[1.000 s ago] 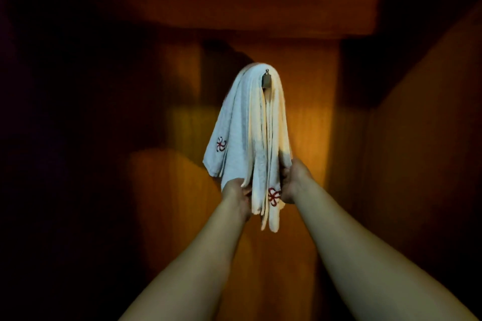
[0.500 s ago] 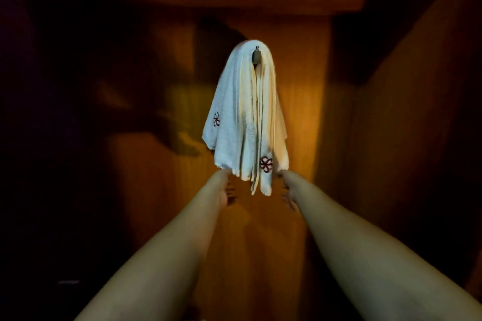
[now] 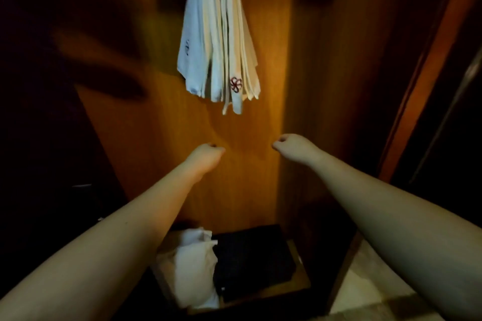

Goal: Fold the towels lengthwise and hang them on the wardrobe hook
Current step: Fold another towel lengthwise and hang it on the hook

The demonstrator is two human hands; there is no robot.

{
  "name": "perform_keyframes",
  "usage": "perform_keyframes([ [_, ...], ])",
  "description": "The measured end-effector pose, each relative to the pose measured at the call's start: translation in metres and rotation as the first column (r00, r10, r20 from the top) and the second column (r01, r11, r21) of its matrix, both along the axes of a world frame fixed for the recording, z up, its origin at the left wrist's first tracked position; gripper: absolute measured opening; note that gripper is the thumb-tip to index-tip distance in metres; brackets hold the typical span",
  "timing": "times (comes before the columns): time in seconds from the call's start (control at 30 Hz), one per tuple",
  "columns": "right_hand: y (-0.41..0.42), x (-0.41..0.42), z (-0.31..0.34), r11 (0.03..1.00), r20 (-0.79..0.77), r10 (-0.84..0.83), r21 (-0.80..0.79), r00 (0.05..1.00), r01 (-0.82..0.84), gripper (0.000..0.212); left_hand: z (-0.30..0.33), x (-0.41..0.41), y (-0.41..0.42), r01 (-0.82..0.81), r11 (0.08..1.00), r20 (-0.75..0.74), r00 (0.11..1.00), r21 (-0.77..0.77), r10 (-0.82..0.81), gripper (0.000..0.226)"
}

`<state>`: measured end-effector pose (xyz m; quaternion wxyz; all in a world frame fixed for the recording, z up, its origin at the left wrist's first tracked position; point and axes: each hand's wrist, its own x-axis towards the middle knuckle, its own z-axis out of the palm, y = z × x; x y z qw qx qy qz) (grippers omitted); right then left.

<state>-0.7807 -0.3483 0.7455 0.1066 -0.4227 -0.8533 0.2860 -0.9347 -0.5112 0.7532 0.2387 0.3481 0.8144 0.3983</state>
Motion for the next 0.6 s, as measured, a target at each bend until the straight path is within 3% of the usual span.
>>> perform_keyframes([
  [0.17, -0.065, 0.073, -0.054, 0.991, 0.146, 0.134, -0.008, 0.98, -0.134, 0.053, -0.058, 0.04, -0.031, 0.285, 0.924, -0.161, 0.929, -0.256, -0.332, 0.056],
  [0.4, -0.166, 0.167, -0.152, 0.999, 0.226, 0.017, -0.047, 0.974, -0.006, 0.058, -0.156, 0.094, -0.077, 0.509, 0.72, -0.262, 0.699, -0.473, -0.666, 0.062],
  [0.6, -0.247, 0.26, -0.233, 0.99, 0.302, -0.134, -0.001, 0.944, 0.141, 0.057, -0.219, 0.162, -0.1, 0.649, 0.472, -0.165, 0.477, -0.596, -0.864, 0.062],
])
